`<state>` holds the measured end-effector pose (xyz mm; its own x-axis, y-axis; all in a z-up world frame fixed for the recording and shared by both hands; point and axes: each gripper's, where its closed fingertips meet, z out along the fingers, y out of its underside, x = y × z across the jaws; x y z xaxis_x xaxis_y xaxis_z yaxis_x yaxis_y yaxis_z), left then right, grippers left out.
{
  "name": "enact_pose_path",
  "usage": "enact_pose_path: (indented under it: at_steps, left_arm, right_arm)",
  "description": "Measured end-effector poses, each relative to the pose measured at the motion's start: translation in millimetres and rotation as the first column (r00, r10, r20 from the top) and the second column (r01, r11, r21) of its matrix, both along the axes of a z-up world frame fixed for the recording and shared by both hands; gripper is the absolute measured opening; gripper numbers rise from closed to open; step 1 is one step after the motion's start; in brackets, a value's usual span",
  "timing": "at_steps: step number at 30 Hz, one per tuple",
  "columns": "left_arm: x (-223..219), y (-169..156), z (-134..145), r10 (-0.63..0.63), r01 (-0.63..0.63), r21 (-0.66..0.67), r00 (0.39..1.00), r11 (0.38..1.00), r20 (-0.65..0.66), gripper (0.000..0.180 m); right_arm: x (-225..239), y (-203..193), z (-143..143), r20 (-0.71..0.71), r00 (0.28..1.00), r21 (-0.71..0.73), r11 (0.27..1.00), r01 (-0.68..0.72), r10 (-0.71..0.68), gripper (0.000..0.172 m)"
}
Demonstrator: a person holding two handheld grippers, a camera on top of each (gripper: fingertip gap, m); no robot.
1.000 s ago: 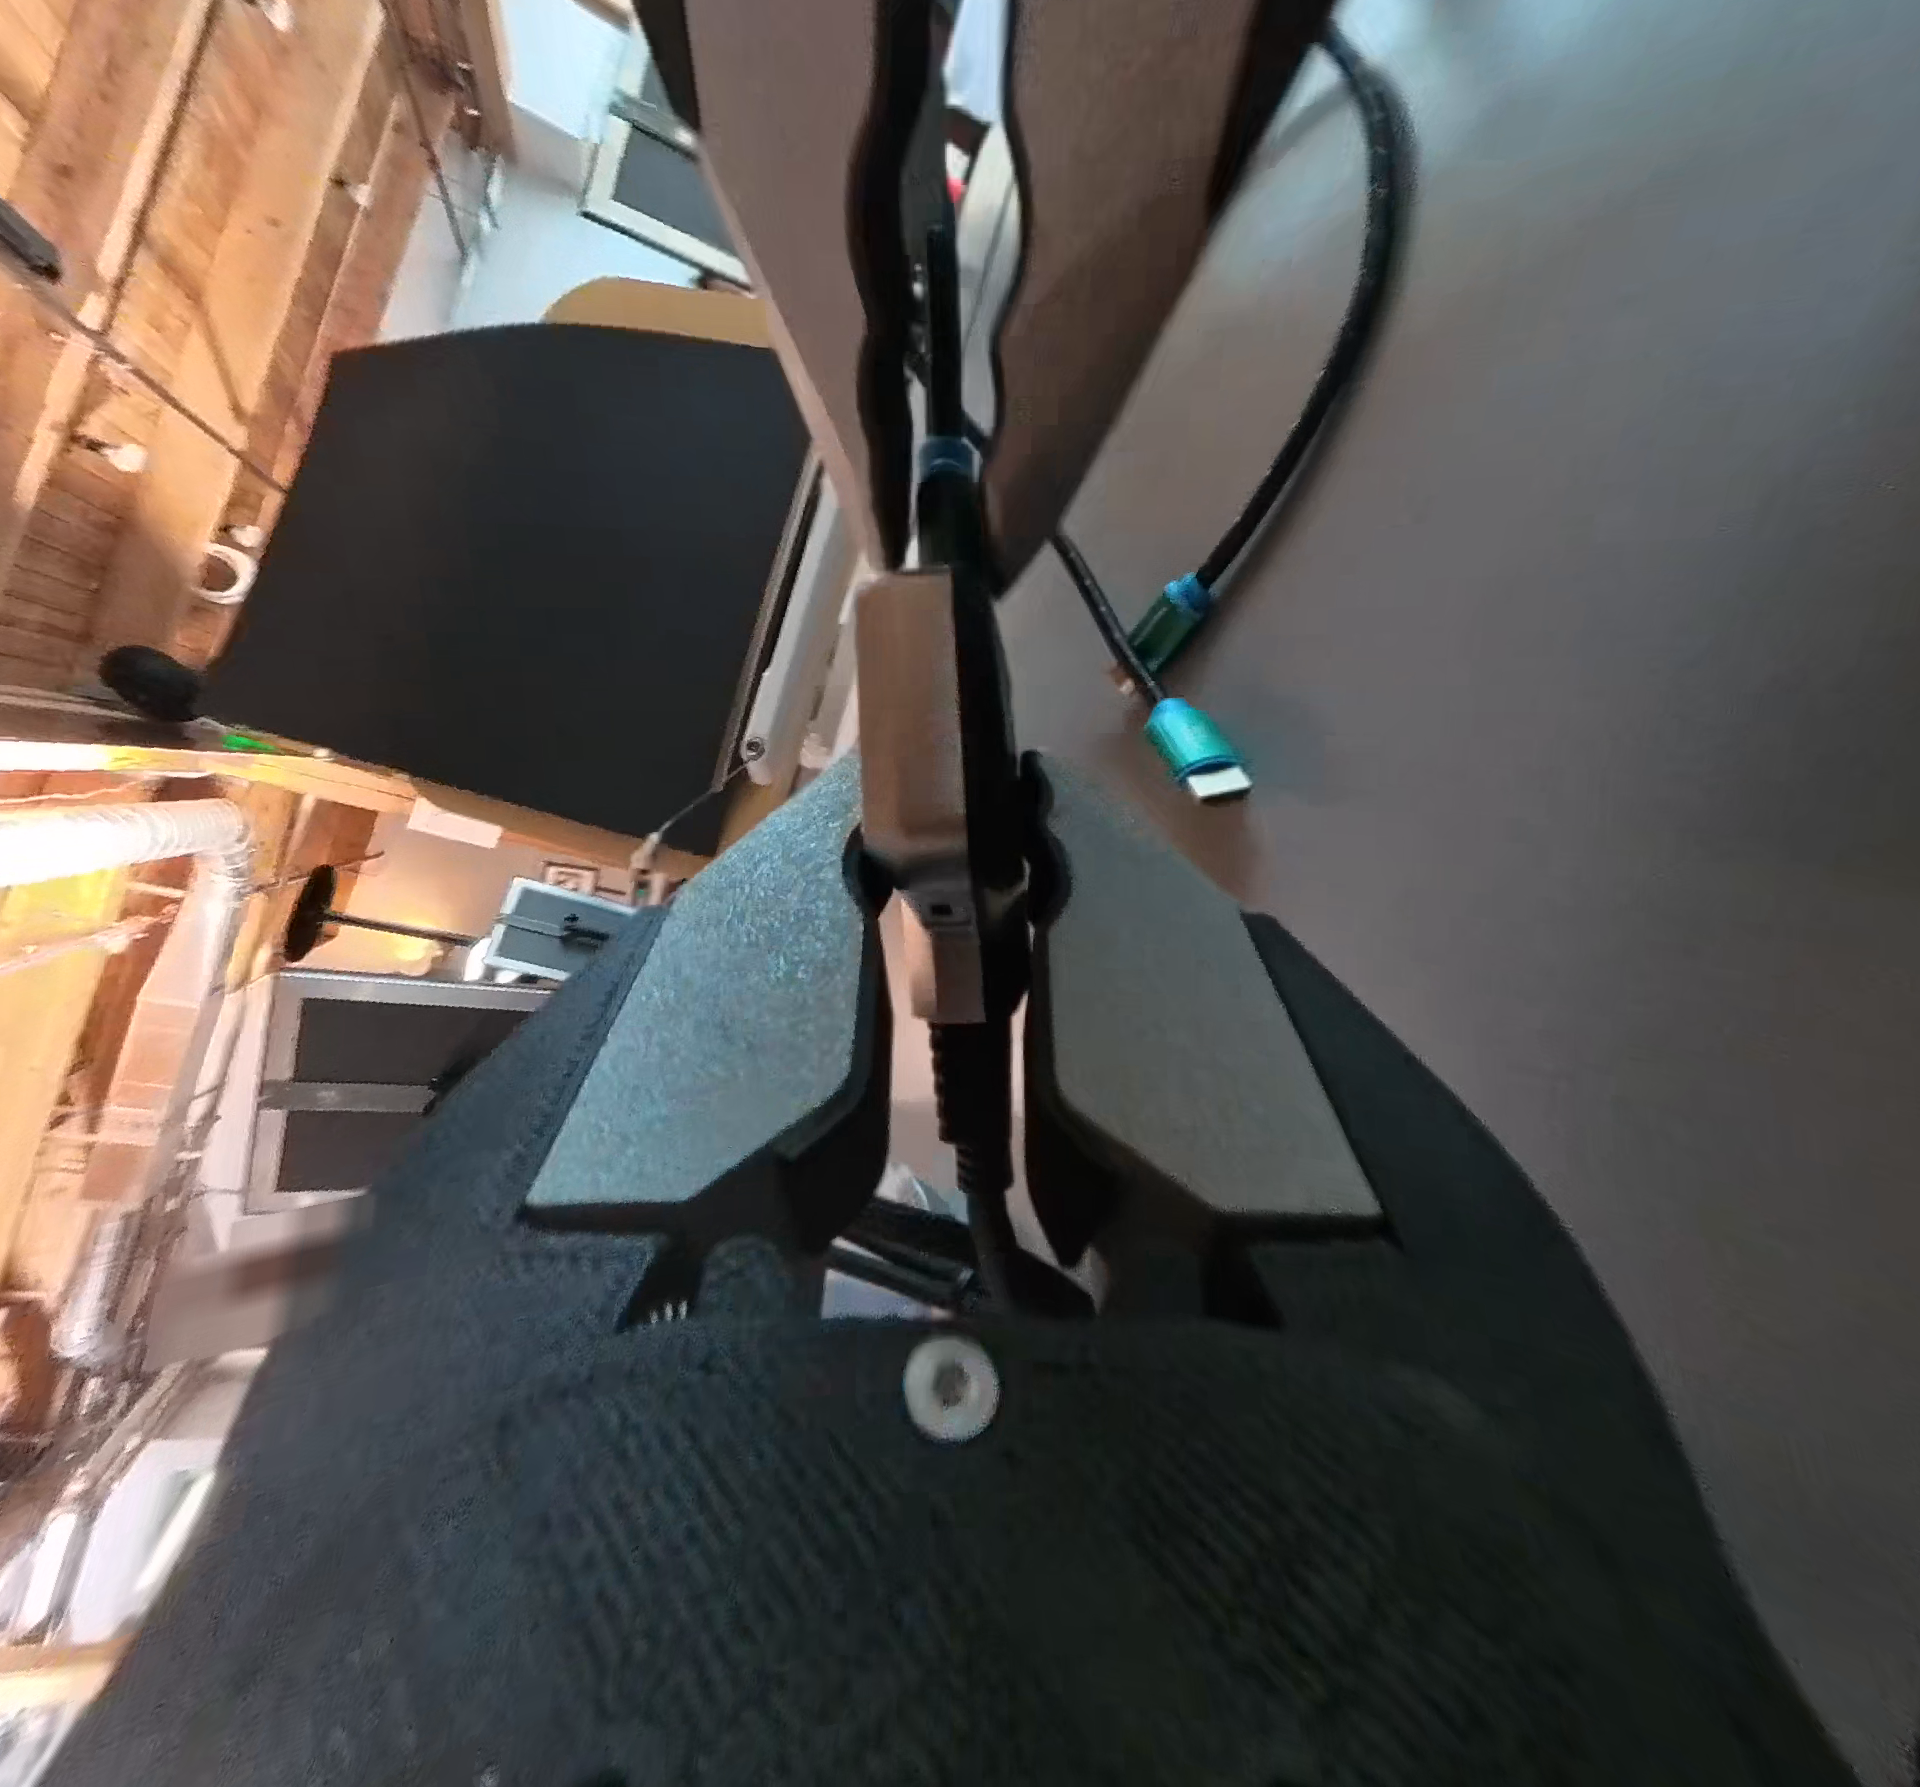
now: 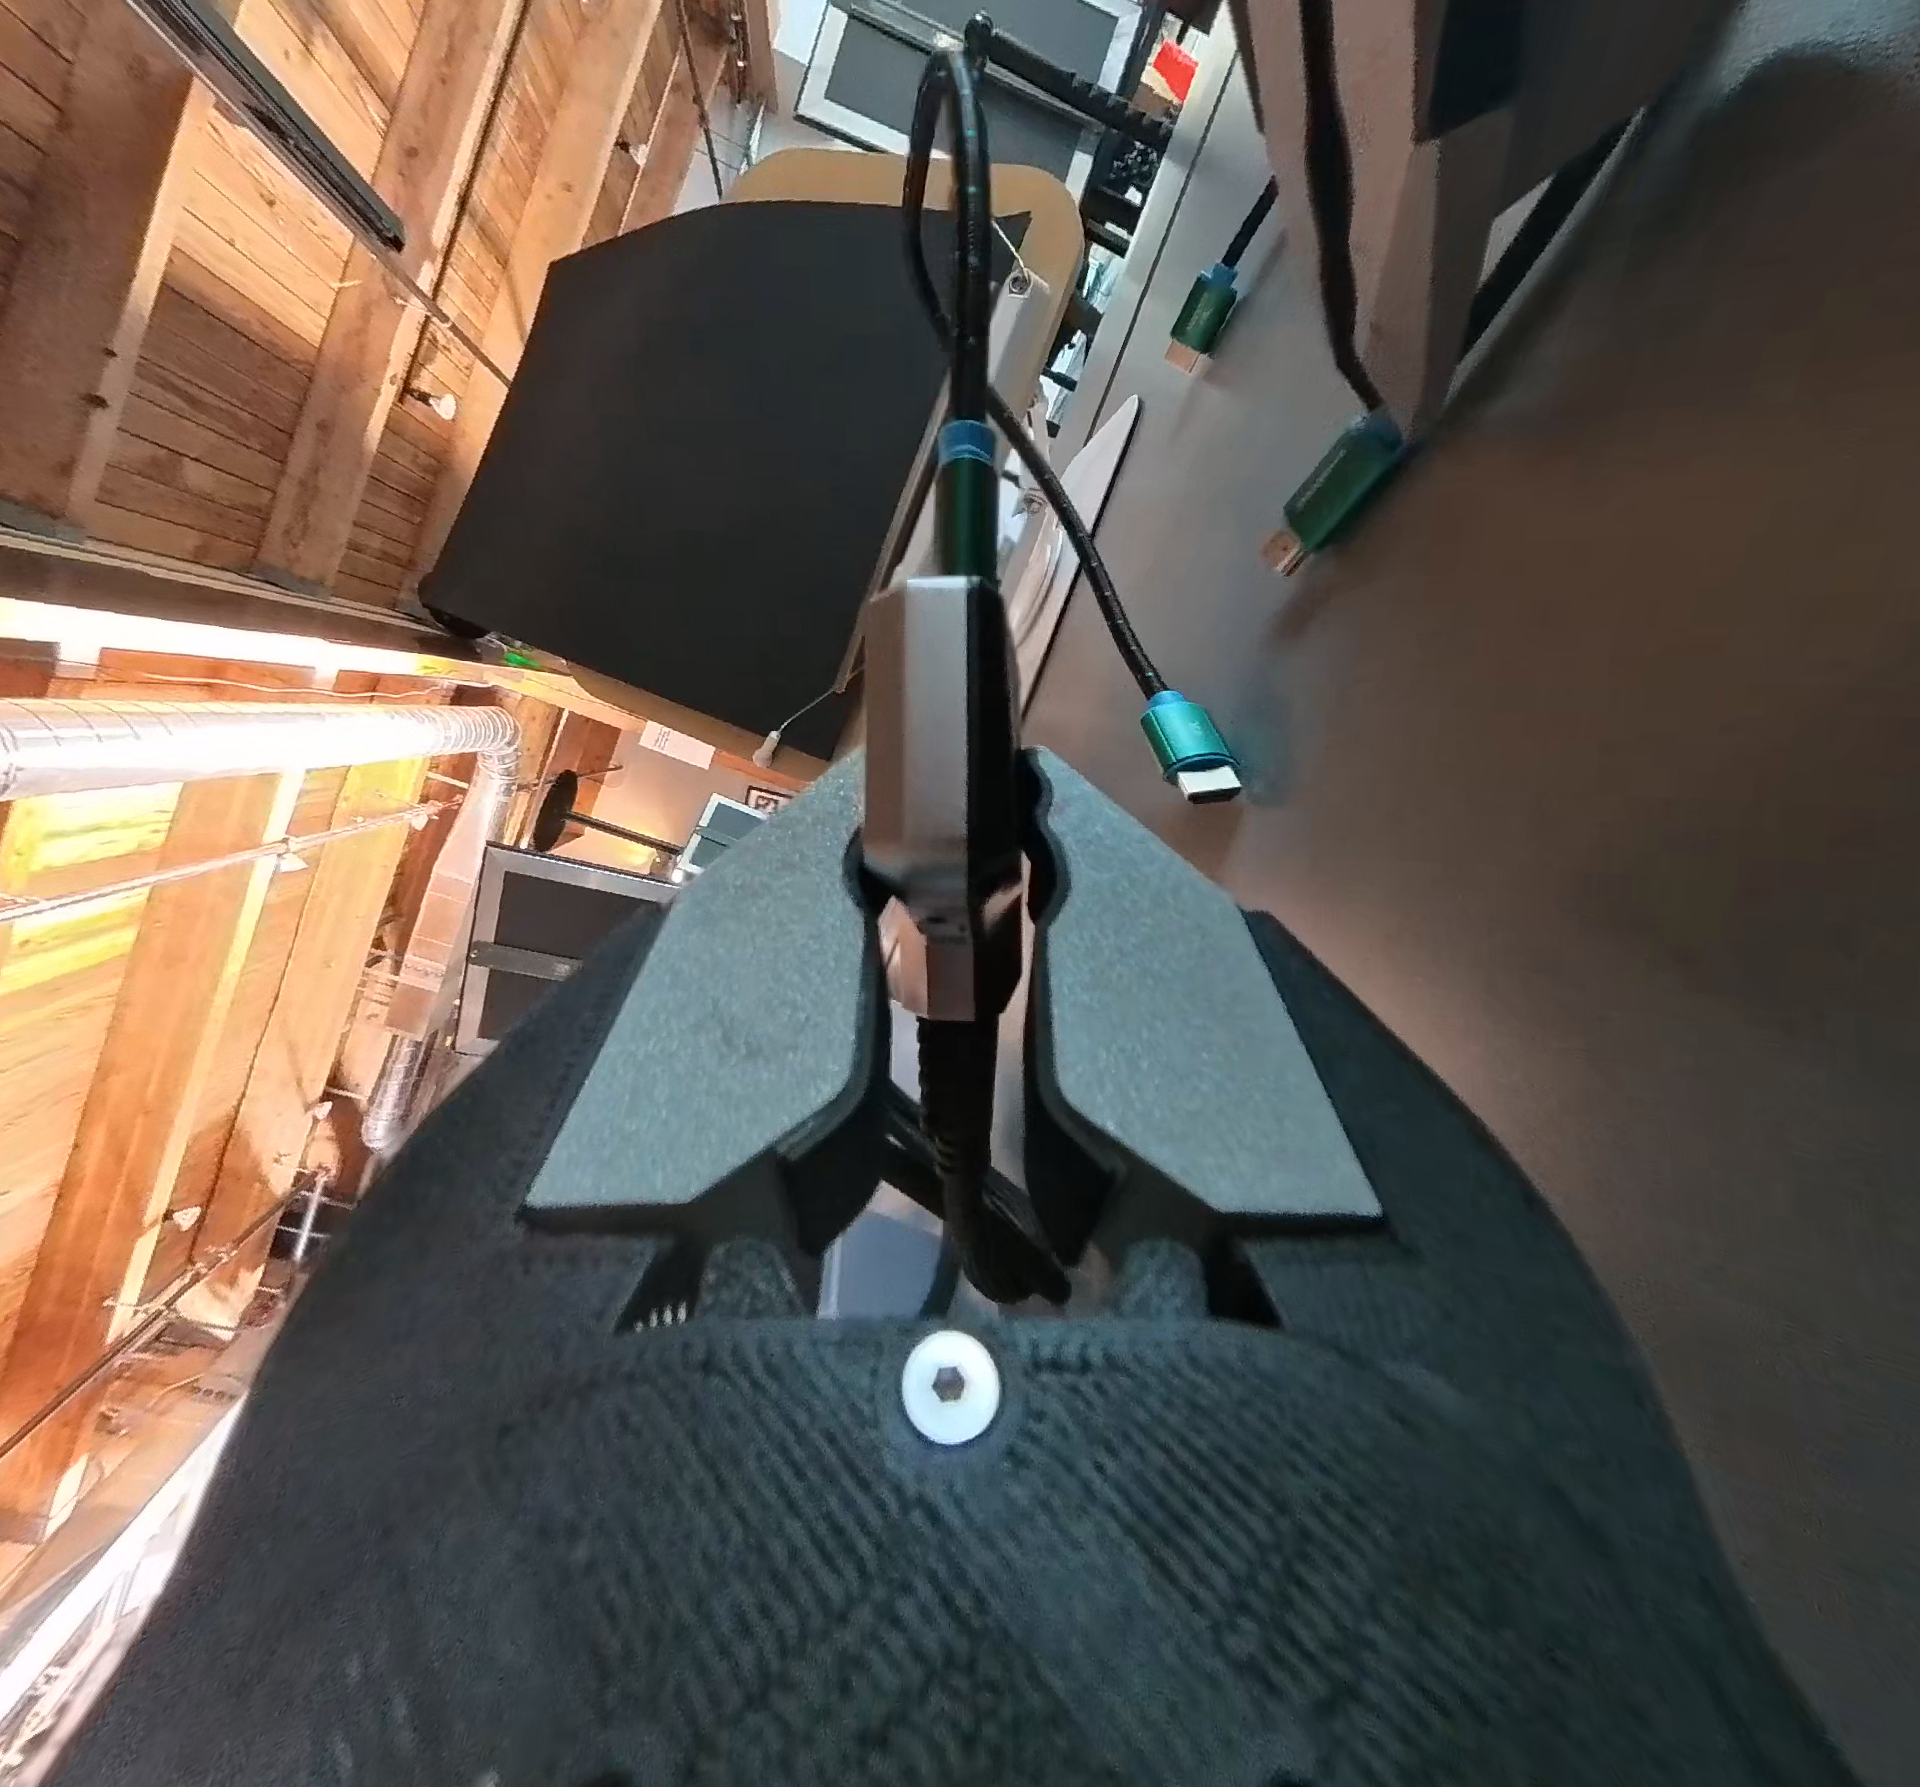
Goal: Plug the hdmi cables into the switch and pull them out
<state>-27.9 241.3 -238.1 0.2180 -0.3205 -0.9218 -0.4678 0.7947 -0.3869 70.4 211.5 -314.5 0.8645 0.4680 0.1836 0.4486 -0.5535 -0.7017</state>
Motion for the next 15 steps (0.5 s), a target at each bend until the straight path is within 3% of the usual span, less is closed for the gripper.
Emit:
enact_pose_path:
  at_steps: [7,15]
  left_arm:
    - [8.3,-2.7,-21.1,-0.003,0.006,0.020,0.993,1.000,-0.114,0.020]
    - [16.7,-19.2,-34.0,-0.030,0.071,0.183,0.975,0.981,-0.219,0.019]
  right_arm:
    - [-26.7,-49.7,19.8,-0.007,0.956,0.081,0.953,-0.293,0.295,0.008]
    - [-57.8,-72.0,41.2,-0.001,0.896,0.074,0.894,-0.442,0.443,0.007]
